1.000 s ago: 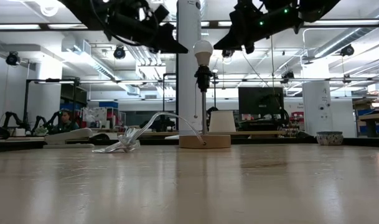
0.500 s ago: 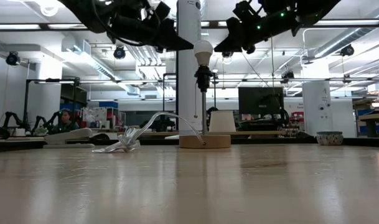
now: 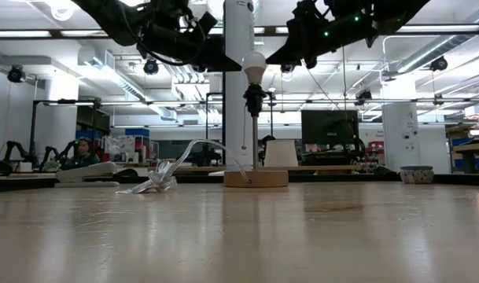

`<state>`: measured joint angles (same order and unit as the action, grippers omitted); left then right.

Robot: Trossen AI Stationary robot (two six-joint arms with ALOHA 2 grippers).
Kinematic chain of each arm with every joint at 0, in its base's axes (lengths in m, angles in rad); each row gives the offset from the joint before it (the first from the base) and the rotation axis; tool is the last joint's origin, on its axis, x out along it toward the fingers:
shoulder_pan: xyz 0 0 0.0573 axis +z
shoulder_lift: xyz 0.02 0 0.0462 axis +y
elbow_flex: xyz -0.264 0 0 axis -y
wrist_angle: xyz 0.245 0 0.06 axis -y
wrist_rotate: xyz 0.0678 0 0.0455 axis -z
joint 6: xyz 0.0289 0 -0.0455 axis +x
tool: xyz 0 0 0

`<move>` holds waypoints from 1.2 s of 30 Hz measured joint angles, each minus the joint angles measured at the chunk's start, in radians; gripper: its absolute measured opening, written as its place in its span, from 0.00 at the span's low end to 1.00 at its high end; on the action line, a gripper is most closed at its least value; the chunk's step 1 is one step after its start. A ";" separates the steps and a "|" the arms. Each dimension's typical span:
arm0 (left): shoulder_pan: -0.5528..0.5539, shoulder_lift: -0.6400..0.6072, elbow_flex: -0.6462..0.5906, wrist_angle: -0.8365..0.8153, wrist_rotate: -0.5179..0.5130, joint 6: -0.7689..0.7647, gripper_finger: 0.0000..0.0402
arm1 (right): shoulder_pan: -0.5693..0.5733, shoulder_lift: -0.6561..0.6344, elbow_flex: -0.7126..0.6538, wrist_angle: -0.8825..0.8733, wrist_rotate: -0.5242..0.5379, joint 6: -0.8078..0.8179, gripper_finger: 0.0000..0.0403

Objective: Screw lightbulb
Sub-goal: Insert the lightbulb into the desk lamp

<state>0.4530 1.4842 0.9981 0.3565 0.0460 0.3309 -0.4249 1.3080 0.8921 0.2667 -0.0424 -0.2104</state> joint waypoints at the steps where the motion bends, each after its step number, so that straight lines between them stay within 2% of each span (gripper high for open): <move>1: 0.000 0.000 0.000 -0.001 0.000 0.000 0.00 | 0.004 -0.001 0.000 -0.004 -0.001 0.003 0.00; 10: 0.000 -0.024 0.000 -0.063 -0.061 0.000 0.00 | 0.014 -0.016 0.000 -0.031 0.020 0.015 0.00; 14: -0.003 -0.052 0.000 -0.079 0.008 -0.004 0.00 | 0.013 -0.019 0.000 -0.044 0.119 -0.007 0.00; 17: -0.004 -0.055 0.000 -0.062 0.079 -0.012 0.00 | 0.001 -0.016 0.000 -0.037 0.144 -0.036 0.00; 20: -0.003 -0.044 0.001 -0.030 0.073 -0.011 0.00 | -0.018 0.001 0.000 -0.004 0.132 -0.044 0.00; 24: -0.003 -0.016 0.000 -0.013 0.067 -0.016 0.00 | -0.033 0.024 0.000 0.038 0.052 -0.042 0.00; 28: -0.002 -0.007 0.000 0.002 0.067 -0.018 0.00 | -0.033 0.030 0.000 0.051 0.045 -0.053 0.00; 36: 0.004 -0.004 0.000 -0.001 -0.005 -0.023 0.00 | -0.012 0.024 0.000 0.038 0.007 -0.045 0.00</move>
<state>0.4571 1.4807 0.9981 0.3558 0.0406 0.3082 -0.4370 1.3323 0.8917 0.3049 -0.0358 -0.2552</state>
